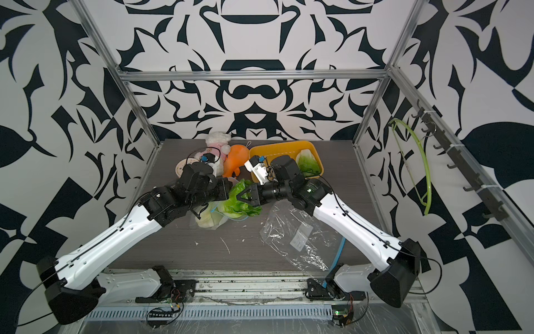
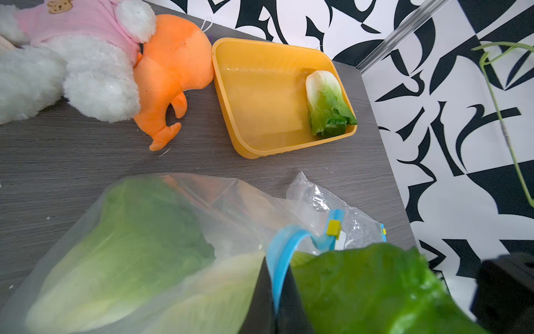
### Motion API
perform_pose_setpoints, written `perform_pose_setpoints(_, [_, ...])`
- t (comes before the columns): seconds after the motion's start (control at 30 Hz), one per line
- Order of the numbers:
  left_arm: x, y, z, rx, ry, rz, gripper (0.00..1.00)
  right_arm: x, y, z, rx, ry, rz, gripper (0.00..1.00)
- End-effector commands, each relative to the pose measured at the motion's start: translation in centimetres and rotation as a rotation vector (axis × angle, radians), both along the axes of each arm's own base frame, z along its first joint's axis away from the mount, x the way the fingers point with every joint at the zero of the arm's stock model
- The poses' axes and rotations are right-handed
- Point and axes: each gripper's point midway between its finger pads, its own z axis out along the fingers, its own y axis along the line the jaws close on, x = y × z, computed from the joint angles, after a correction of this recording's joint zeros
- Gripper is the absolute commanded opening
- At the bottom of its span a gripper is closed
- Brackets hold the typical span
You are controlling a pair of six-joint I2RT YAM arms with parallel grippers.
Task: Put the chinese cabbages into a zipper bag and zip it
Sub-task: Place the Chinese cabbage in the zipper food storage bag.
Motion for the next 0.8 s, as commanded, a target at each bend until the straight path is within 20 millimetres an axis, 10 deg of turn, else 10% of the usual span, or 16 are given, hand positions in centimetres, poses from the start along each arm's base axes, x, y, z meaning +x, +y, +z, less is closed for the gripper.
perform_pose_setpoints(0.0, [-0.3, -0.1, 2.2, -0.053, -0.047, -0.015, 0.0, -1.9, 1.4, 1.5, 0.041, -0.045, 0.124, 0.0])
perform_pose_setpoints(0.17, [-0.3, -0.3, 2.3, -0.056, -0.051, -0.026, 0.0, -3.2, 0.9, -1.4, -0.073, 0.001, 0.194, 0.0])
perform_pose_setpoints(0.4, [-0.5, -0.6, 2.4, -0.076, -0.04, -0.038, 0.0, -1.0, 2.3, 1.6, 0.066, -0.035, 0.084, 0.0])
perform_pose_setpoints(0.67, [-0.5, 0.6, 3.1, -0.085, -0.065, 0.01, 0.0, -2.6, 2.3, -1.1, -0.038, 0.021, 0.172, 0.0])
perform_pose_setpoints(0.77, [-0.4, 0.7, 3.0, -0.089, -0.065, 0.024, 0.0, -2.3, 1.7, -0.1, -0.042, -0.011, 0.128, 0.18])
